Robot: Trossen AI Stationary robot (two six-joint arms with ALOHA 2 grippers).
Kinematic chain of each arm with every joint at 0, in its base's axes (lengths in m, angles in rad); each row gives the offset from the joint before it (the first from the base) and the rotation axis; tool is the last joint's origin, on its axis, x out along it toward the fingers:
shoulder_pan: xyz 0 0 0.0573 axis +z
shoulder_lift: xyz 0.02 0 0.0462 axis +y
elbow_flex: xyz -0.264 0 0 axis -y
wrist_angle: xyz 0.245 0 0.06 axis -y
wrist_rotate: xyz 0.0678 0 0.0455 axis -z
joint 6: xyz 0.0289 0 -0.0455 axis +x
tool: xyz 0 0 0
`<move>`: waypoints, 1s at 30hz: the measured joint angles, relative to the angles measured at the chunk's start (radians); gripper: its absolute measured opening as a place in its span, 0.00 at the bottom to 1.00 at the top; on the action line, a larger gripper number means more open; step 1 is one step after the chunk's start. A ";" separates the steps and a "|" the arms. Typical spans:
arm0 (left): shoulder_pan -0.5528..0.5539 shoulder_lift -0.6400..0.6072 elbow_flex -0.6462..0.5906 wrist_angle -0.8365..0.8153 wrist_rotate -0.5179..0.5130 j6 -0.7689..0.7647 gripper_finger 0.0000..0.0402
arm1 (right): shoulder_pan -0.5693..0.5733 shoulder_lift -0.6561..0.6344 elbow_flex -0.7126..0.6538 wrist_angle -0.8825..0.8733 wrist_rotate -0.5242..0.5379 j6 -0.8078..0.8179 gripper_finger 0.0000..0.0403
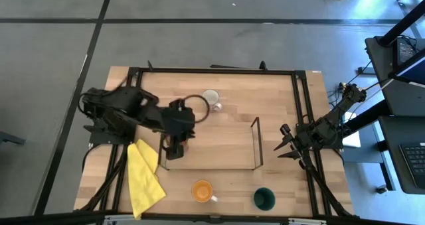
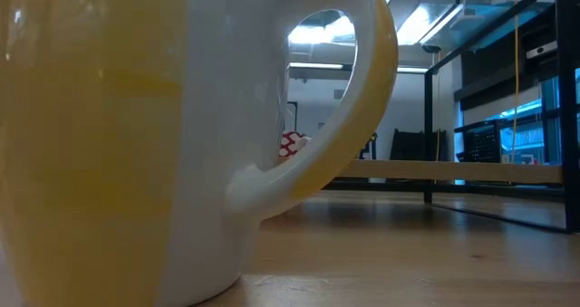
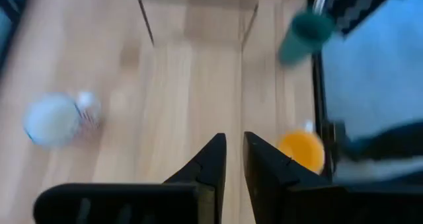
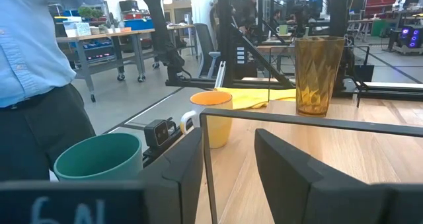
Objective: Stack small to large cups/mugs on shelf
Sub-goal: Put the green cup on the shelf
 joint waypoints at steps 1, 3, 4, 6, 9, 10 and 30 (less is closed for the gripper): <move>-0.003 0.000 0.020 0.004 -0.029 0.018 0.12 | 0.000 0.000 0.000 0.000 0.000 0.000 0.34; -0.007 0.000 0.049 0.009 -0.072 0.022 0.12 | 0.000 0.000 0.000 0.000 0.000 0.000 0.34; -0.009 -0.005 0.048 0.028 -0.087 0.022 0.12 | 0.000 0.000 0.000 0.000 0.000 0.000 0.34; -0.012 -0.016 0.041 0.054 -0.095 0.022 0.12 | 0.000 0.000 0.000 0.000 0.000 -0.003 0.34; -0.016 -0.019 0.046 0.094 -0.089 -0.002 0.12 | 0.000 0.000 0.000 -0.021 0.003 -0.193 0.34; -0.018 -0.019 0.046 0.105 -0.086 -0.013 0.12 | 0.000 0.000 0.000 -0.020 0.002 -0.261 0.34; -0.039 -0.019 0.046 0.141 -0.093 -0.055 0.12 | -0.002 0.004 0.205 0.573 0.100 -0.348 0.34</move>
